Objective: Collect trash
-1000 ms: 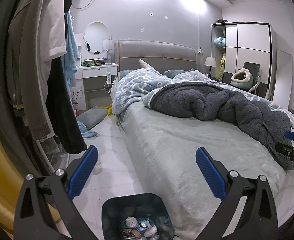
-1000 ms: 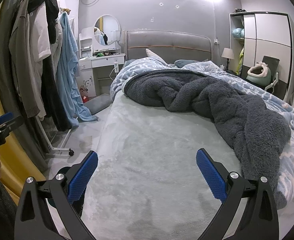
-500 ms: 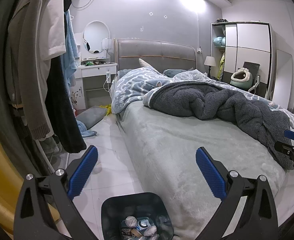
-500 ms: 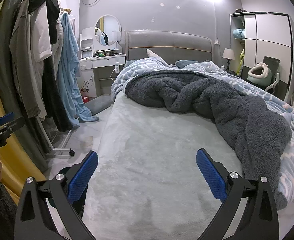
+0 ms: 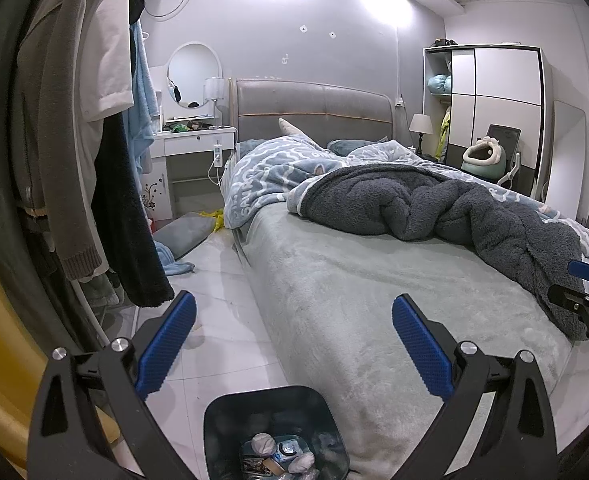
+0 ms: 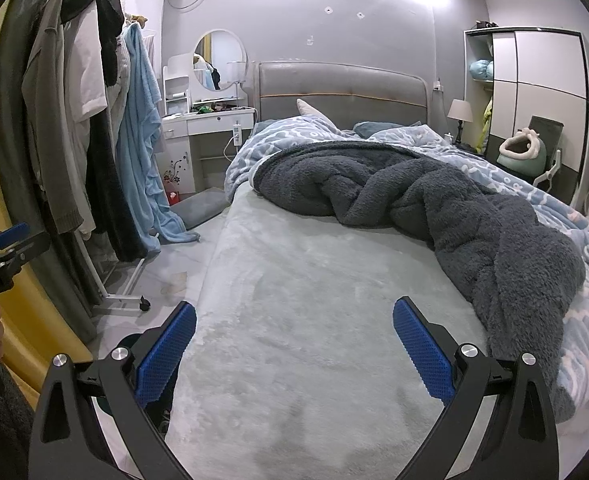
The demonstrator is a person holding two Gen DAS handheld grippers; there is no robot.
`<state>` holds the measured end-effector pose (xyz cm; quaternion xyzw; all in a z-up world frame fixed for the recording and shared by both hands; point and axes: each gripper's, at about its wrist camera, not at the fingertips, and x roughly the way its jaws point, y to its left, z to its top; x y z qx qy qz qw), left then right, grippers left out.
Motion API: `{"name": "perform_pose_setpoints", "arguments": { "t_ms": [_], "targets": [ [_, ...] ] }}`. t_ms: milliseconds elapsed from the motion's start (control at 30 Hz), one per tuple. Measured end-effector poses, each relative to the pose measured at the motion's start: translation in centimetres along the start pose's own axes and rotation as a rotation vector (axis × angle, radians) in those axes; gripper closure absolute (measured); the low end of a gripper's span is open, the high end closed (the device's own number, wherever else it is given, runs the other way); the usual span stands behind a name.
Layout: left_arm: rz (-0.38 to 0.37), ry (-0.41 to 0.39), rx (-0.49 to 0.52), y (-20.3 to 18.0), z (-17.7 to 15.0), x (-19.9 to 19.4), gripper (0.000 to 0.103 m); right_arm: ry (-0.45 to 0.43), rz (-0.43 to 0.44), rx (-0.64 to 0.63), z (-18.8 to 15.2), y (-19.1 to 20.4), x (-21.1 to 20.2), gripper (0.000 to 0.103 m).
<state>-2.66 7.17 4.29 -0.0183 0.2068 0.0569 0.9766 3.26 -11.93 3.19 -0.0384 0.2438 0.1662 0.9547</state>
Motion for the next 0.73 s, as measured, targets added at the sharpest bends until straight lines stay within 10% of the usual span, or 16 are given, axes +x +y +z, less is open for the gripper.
{"name": "perform_pose_setpoints", "arguments": {
  "t_ms": [733],
  "targets": [
    [0.003,0.007,-0.003,0.61,-0.08,-0.1,0.003,0.001,0.004,-0.01,0.28,0.38,0.24,0.003]
  ]
}}
